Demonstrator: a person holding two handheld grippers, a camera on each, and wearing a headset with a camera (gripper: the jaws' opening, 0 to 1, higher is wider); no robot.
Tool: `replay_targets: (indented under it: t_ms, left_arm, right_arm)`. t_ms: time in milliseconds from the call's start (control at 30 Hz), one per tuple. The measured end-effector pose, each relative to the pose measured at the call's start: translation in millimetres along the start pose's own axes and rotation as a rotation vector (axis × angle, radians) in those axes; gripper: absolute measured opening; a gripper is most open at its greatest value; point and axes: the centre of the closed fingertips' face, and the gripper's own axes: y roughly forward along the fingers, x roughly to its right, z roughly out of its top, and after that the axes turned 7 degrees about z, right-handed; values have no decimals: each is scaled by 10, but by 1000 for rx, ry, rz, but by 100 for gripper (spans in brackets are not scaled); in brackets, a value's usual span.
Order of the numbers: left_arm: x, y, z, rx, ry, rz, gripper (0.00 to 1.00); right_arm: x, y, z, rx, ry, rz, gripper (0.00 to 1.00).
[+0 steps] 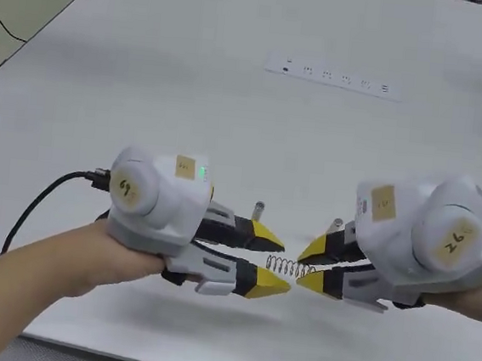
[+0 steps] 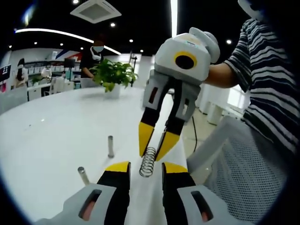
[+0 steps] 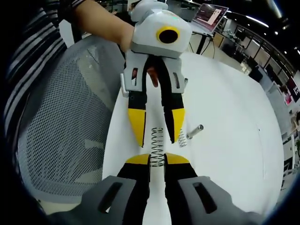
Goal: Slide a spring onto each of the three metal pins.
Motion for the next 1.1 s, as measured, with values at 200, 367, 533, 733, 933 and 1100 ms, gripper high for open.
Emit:
replay_targets:
  t_ms: [200, 367, 533, 733, 933, 1100]
  left_arm:
    - [15, 15, 42, 20, 4, -7, 7]
    - [42, 21, 54, 31, 19, -7, 4]
    - [88, 9, 42, 34, 31, -20, 3]
    - [107, -14, 47, 31, 15, -41, 2]
    - [85, -45, 83, 41, 10, -43, 2]
    - [121, -51, 70, 33, 7, -70, 2]
  right_arm:
    - [1, -33, -4, -2, -1, 0, 8]
    - [9, -54, 5, 0, -3, -3, 8]
    - [-11, -55, 2, 9, 1, 1, 7]
    - [-43, -67, 15, 42, -10, 2, 8]
    - [-34, -86, -104, 37, 2, -1, 12]
    - [-57, -68, -124, 40, -14, -3, 13]
